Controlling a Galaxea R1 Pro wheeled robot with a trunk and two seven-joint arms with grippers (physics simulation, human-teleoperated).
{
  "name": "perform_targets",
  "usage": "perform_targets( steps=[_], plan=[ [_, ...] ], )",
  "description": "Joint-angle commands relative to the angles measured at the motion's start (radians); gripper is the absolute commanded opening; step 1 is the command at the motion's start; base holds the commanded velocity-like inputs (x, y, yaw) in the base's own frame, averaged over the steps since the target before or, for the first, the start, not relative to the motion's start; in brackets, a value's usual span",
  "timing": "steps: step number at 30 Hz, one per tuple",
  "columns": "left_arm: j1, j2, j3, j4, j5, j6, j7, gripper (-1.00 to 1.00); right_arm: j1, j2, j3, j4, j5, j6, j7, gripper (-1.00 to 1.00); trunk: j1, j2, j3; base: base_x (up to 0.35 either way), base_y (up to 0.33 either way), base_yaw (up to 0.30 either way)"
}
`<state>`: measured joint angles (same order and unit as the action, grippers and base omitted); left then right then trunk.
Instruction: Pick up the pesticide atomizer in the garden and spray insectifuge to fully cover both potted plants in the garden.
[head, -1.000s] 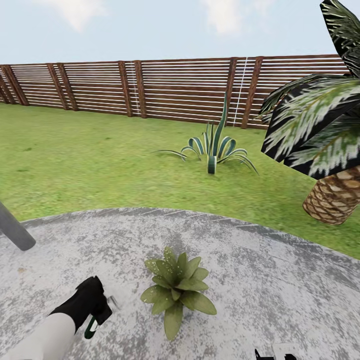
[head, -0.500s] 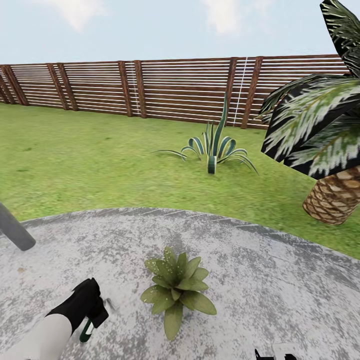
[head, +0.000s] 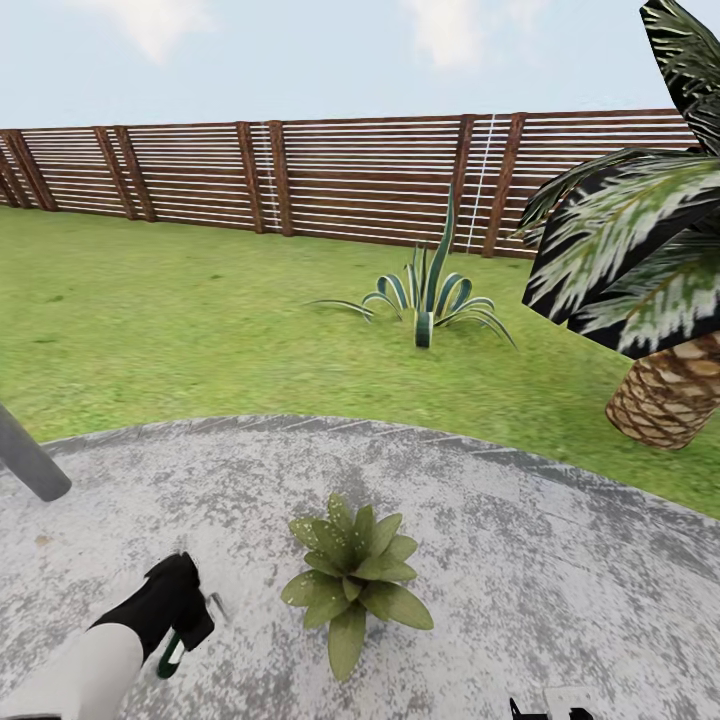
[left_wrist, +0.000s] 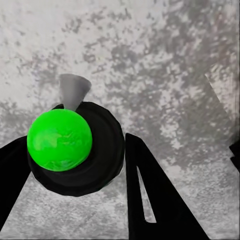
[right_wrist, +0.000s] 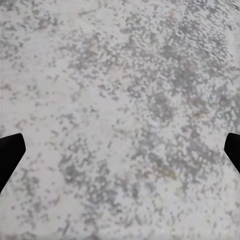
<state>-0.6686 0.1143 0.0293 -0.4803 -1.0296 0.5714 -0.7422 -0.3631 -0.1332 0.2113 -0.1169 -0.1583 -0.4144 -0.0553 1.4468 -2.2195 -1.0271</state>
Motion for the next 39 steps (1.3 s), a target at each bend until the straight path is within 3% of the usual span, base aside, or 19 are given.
perform_targets(
  steps=[1, 8, 12, 15, 20, 23, 27, 29, 32, 39],
  plan=[
    [0.001, 0.0, 0.003, 0.026, -0.005, 0.002, -0.007, -1.0, 0.0, 0.0, 0.009, 0.0, -0.009, -0.003, -0.003, 1.0, 0.0, 0.0, -0.001, 0.0, 0.0, 0.0],
    [0.001, -0.014, 0.009, 0.109, 0.007, -0.113, -0.006, -1.0, 0.0, 0.0, 0.009, 0.0, -0.009, -0.003, -0.003, 1.0, 0.0, 0.0, -0.001, 0.0, 0.0, 0.0],
    [0.001, -0.074, 0.011, 0.111, 0.008, -0.121, -0.004, -1.0, 0.0, 0.0, 0.008, 0.0, -0.009, -0.003, -0.003, 1.0, 0.0, 0.0, -0.001, 0.0, 0.0, 0.0],
    [0.001, -0.091, 0.011, 0.108, 0.008, -0.122, -0.004, -1.0, 0.0, 0.0, 0.008, 0.0, -0.009, -0.003, -0.003, 1.0, 0.0, 0.0, -0.001, 0.0, 0.0, 0.0],
    [0.004, -0.086, 0.012, 0.114, 0.01, -0.133, -0.005, -1.0, 0.0, 0.0, 0.008, 0.0, -0.009, -0.003, -0.003, 1.0, 0.0, 0.0, -0.001, 0.0, 0.0, 0.0],
    [0.058, -0.083, 0.011, 0.117, 0.004, -0.194, -0.005, -1.0, 0.0, 0.0, 0.008, 0.0, -0.009, -0.003, -0.003, 1.0, 0.0, 0.0, -0.001, 0.0, 0.0, 0.0],
    [0.07, -0.078, 0.014, 0.111, 0.007, -0.221, -0.012, -1.0, 0.0, 0.0, 0.008, 0.001, -0.009, -0.003, -0.003, 1.0, 0.0, 0.0, -0.001, 0.0, 0.0, 0.0],
    [0.066, -0.078, 0.015, 0.107, 0.008, -0.219, -0.015, -1.0, 0.0, 0.0, 0.009, 0.0, -0.009, -0.003, -0.003, 1.0, 0.0, 0.0, -0.001, 0.0, 0.0, 0.0],
    [0.053, -0.077, 0.014, 0.1, 0.007, -0.191, -0.091, -1.0, 0.0, 0.0, 0.008, 0.0, -0.01, -0.003, -0.003, 1.0, 0.0, 0.0, -0.001, 0.0, 0.0, 0.0],
    [0.055, -0.075, 0.012, 0.013, -0.001, -0.138, -0.113, -1.0, 0.0, -0.002, 0.008, 0.0, -0.01, -0.003, -0.004, 1.0, 0.0, 0.0, -0.001, 0.0, 0.0, 0.05]
  ],
)
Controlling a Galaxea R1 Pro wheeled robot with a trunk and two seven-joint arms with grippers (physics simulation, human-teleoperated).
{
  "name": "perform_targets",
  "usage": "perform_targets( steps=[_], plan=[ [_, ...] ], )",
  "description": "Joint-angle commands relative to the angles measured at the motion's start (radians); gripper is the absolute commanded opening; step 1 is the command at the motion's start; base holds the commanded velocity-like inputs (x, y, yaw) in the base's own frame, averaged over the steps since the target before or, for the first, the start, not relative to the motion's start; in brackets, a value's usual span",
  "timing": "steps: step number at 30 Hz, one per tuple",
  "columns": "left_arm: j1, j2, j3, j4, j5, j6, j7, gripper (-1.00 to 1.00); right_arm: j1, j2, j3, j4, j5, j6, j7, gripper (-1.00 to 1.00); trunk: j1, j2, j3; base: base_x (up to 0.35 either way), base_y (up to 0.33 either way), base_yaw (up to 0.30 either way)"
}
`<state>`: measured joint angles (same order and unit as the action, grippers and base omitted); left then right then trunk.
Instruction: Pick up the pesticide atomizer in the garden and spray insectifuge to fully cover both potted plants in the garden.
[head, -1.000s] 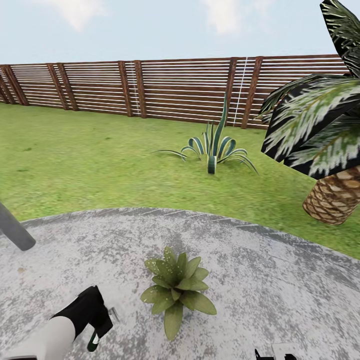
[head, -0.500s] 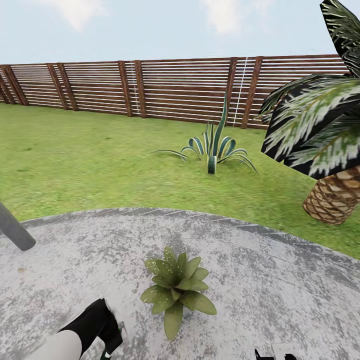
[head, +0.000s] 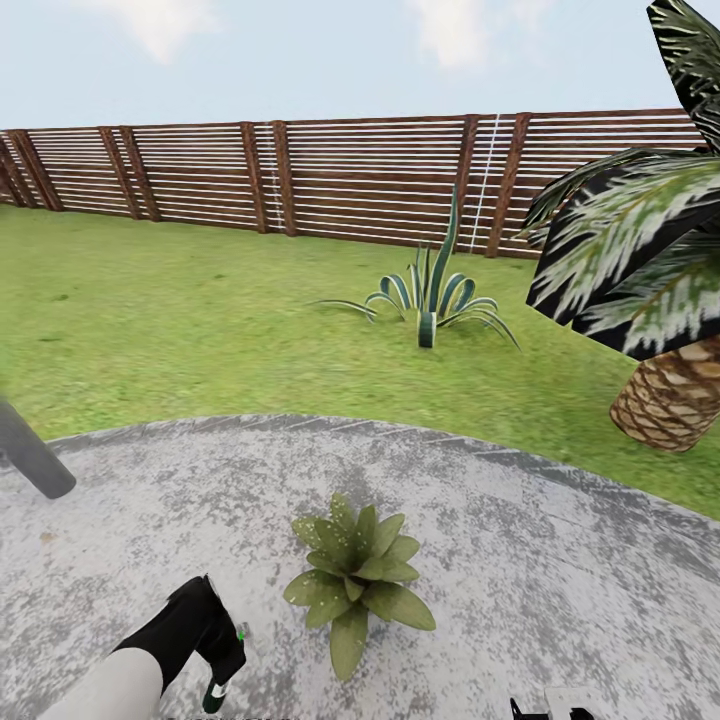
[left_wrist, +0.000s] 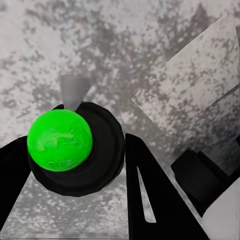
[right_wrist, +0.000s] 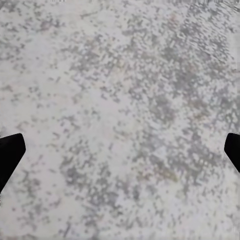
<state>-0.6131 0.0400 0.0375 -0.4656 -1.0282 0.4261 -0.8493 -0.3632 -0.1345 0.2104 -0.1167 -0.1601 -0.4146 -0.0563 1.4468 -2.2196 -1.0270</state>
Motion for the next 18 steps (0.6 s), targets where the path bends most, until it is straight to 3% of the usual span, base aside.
perform_targets(
  steps=[1, 7, 15, 18],
  plan=[
    [0.005, -0.002, 0.003, -0.003, -0.005, 0.007, -0.005, -1.0, 0.0, 0.0, 0.009, 0.0, -0.009, -0.003, -0.003, 1.0, 0.0, 0.0, -0.001, 0.0, 0.0, 0.23],
    [0.01, -0.003, 0.001, -0.004, -0.01, 0.006, -0.001, -1.0, 0.0, -0.003, 0.008, 0.0, -0.009, -0.003, -0.003, 1.0, 0.0, 0.0, -0.001, 0.0, -0.031, 0.127],
    [0.009, -0.002, 0.003, -0.005, -0.01, 0.01, -0.001, -1.0, 0.0, -0.007, 0.008, 0.0, -0.009, -0.003, -0.004, 1.0, 0.0, 0.0, -0.001, 0.001, -0.244, 0.003],
    [-0.001, -0.001, 0.003, -0.006, -0.01, 0.059, -0.001, -1.0, 0.0, -0.004, 0.009, -0.001, -0.009, -0.003, -0.004, 1.0, 0.0, 0.0, -0.001, -0.228, -0.183, 0.007]
  ],
)
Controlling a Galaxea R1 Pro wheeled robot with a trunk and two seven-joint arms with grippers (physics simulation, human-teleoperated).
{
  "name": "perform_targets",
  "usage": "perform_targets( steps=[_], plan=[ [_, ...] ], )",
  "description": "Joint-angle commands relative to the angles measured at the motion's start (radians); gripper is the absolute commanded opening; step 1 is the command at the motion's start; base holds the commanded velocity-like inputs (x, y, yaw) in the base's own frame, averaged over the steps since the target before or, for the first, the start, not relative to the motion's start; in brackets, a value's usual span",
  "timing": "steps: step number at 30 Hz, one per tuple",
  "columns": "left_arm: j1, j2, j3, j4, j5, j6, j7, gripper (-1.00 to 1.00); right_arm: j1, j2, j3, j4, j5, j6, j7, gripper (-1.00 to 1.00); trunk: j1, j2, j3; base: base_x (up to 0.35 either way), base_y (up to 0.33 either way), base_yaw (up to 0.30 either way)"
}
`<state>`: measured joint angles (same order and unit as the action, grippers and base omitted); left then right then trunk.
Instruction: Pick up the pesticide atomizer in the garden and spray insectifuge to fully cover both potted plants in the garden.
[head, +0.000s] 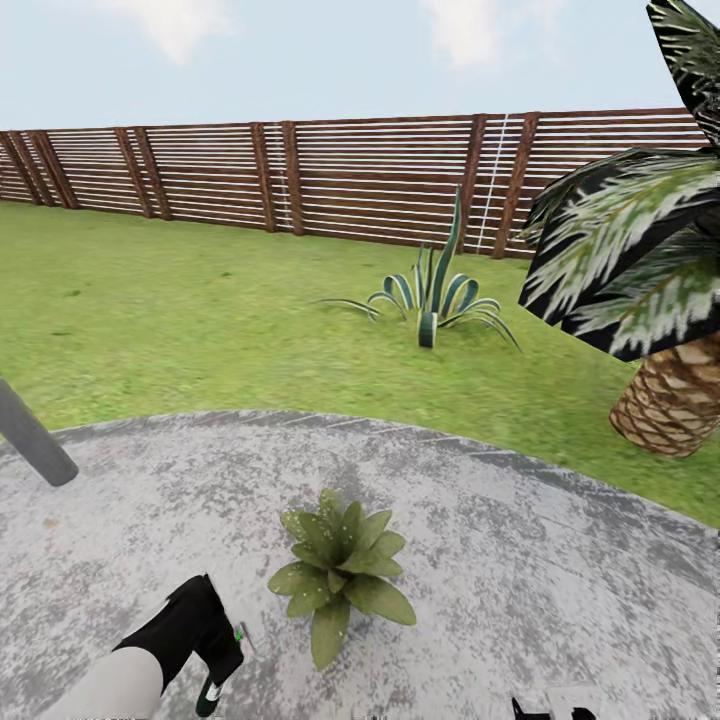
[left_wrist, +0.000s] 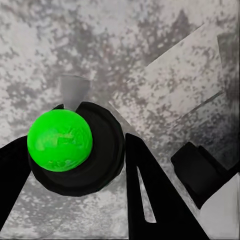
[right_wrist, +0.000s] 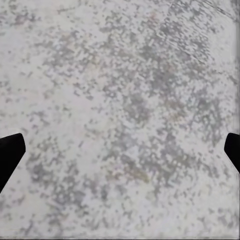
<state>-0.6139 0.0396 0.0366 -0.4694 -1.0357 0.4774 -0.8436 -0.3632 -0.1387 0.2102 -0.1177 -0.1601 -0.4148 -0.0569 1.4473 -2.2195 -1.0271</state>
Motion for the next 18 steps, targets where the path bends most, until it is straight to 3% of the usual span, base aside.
perform_targets(
  steps=[1, 8, 10, 13, 15, 18],
  plan=[
    [-0.001, 0.0, 0.004, -0.006, -0.003, 0.026, -0.006, -1.0, 0.0, 0.0, 0.009, 0.0, -0.009, -0.002, -0.003, 1.0, -0.001, 0.0, -0.001, -0.268, -0.155, 0.127],
    [-0.003, 0.011, 0.002, -0.093, -0.004, 0.071, -0.017, -1.0, 0.0, 0.001, 0.009, 0.0, -0.009, -0.002, -0.003, 1.0, -0.001, 0.0, -0.001, -0.246, -0.117, 0.25],
    [-0.036, 0.009, -0.004, -0.103, -0.009, 0.141, -0.019, -1.0, 0.0, 0.001, 0.009, 0.0, -0.009, -0.002, -0.003, 1.0, -0.001, 0.0, -0.001, -0.028, -0.009, 0.137],
    [-0.083, -0.001, -0.006, -0.104, -0.031, 0.182, -0.022, -1.0, 0.0, 0.001, 0.009, 0.0, -0.009, -0.002, -0.003, 1.0, -0.001, 0.0, -0.001, -0.007, -0.002, 0.035],
    [-0.096, -0.011, -0.033, -0.106, -0.087, 0.191, -0.1, -1.0, 0.0, 0.001, 0.009, 0.0, -0.009, -0.002, -0.003, 1.0, -0.001, 0.0, -0.001, -0.001, 0.0, 0.005],
    [-0.101, -0.006, -0.076, -0.117, -0.145, 0.191, -0.224, -1.0, 0.0, 0.001, 0.009, 0.0, -0.009, -0.002, -0.003, 1.0, -0.001, 0.0, -0.001, 0.0, 0.0, 0.001]
  ],
)
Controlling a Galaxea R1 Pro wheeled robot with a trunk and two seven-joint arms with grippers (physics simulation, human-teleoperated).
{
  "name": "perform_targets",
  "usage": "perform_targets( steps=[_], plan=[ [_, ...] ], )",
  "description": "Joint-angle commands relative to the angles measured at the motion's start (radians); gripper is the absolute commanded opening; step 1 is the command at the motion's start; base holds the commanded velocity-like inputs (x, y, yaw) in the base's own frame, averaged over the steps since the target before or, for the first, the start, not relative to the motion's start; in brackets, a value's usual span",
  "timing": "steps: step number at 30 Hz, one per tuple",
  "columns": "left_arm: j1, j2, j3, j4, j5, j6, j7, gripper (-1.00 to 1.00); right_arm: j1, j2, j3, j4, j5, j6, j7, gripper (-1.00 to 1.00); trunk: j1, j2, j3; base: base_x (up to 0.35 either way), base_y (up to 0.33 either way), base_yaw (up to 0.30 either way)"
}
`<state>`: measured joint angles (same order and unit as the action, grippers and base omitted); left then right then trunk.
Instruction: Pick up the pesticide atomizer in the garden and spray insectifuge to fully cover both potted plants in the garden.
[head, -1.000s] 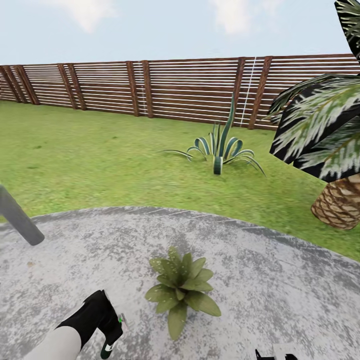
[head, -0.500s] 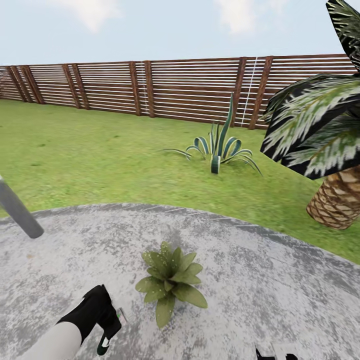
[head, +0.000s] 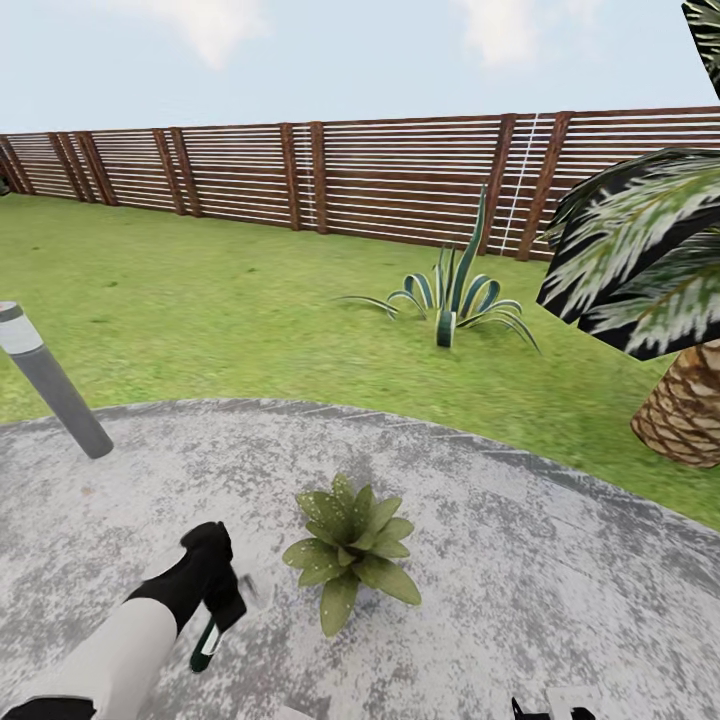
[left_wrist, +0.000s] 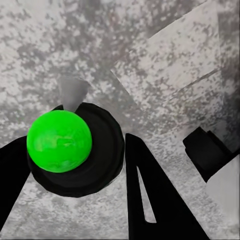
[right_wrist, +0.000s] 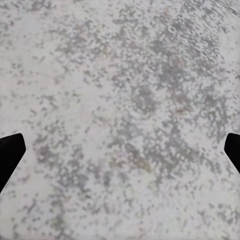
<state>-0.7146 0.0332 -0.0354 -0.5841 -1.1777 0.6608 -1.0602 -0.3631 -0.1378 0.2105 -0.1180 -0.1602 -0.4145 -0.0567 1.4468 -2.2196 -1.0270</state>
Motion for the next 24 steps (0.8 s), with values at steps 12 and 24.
perform_targets(
  steps=[12, 24],
  plan=[
    [0.034, 0.006, -0.014, -0.016, -0.02, 0.002, 0.008, -1.0, 0.0, 0.001, 0.009, 0.0, -0.009, -0.003, -0.003, 1.0, 0.0, 0.0, -0.001, 0.0, 0.0, 0.007],
    [0.05, -0.007, 0.0, -0.015, 0.001, 0.005, 0.069, -1.0, 0.0, -0.007, 0.007, 0.001, -0.009, -0.003, -0.003, 1.0, 0.0, 0.0, -0.001, 0.0, -0.058, 0.122]
  ],
)
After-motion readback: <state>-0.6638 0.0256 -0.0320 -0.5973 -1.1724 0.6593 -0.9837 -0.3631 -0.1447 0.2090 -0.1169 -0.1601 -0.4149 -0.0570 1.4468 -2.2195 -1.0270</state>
